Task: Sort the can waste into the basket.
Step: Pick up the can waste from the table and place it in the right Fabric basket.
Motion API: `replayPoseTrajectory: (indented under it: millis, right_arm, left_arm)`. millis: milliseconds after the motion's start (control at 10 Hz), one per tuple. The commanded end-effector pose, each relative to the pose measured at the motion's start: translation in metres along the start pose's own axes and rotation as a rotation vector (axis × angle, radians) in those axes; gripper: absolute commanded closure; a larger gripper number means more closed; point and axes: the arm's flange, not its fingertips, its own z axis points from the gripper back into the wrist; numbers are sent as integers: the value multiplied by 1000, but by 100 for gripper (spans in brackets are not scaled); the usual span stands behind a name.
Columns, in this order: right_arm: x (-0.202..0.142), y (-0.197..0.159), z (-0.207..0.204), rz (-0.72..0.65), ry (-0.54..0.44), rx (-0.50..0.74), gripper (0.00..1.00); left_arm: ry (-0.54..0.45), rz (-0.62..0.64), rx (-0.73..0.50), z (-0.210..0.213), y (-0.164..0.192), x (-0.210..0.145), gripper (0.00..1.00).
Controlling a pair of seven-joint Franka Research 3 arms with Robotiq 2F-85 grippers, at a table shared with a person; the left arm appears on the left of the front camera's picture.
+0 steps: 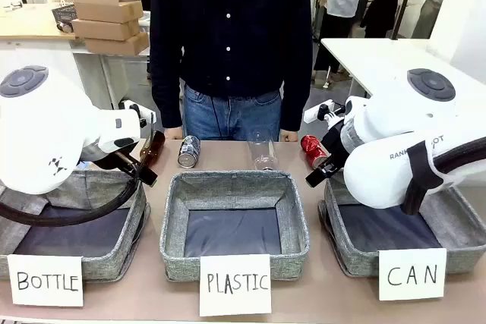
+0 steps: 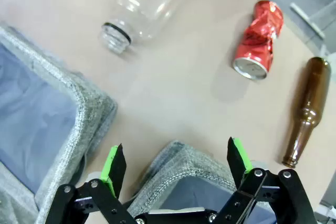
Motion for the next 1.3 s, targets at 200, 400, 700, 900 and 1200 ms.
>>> replayPoseTrajectory:
  millis: [200,400,700,900,1200]
  right_arm:
    - [0,0,0,0,0,0,0]
    - [0,0,0,0,0,0,0]
    - [0,0,0,0,0,0,0]
    - [0,0,0,0,0,0,0]
    - [-6,6,152,-55,-109,71,0]
  left_arm:
    - [0,0,0,0,0,0,0]
    - [0,0,0,0,0,0,0]
    - [0,0,0,0,0,0,0]
    - [0,0,0,0,0,0,0]
    - [44,73,50,157,-23,6,0]
